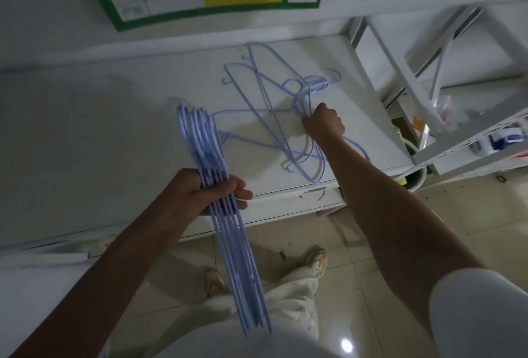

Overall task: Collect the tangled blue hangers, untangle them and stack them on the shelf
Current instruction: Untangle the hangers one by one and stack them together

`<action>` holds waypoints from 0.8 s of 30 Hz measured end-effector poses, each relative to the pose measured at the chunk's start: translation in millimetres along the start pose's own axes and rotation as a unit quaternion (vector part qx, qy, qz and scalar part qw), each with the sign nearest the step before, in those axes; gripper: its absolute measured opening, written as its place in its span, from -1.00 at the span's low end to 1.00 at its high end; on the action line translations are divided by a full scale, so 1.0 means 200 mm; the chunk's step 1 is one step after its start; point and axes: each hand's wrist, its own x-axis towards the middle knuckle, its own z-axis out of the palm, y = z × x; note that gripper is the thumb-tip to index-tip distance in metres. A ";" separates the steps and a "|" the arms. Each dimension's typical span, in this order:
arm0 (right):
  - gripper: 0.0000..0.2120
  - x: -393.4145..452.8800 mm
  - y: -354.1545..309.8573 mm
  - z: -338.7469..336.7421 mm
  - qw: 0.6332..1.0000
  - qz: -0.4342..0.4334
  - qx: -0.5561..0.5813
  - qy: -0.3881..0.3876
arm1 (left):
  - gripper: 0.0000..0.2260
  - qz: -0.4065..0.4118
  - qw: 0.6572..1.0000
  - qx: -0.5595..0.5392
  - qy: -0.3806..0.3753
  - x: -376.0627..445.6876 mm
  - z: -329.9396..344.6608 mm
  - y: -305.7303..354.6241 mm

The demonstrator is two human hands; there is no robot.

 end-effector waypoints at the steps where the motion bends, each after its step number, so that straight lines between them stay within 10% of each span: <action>1: -0.66 0.01 0.01 0.01 1.000 -0.012 -0.010 0.010 | -0.81 -0.002 1.000 -0.004 0.002 0.00 0.01 0.00; 14: -0.76 -0.13 0.23 -0.08 0.953 -0.170 0.110 0.225 | -0.74 -0.002 1.000 -0.015 -0.006 0.05 0.12 -0.05; 24: -0.76 -0.15 0.29 -0.27 0.887 -0.230 0.378 0.131 | -0.68 0.003 1.000 -0.017 0.008 -0.05 0.00 -0.04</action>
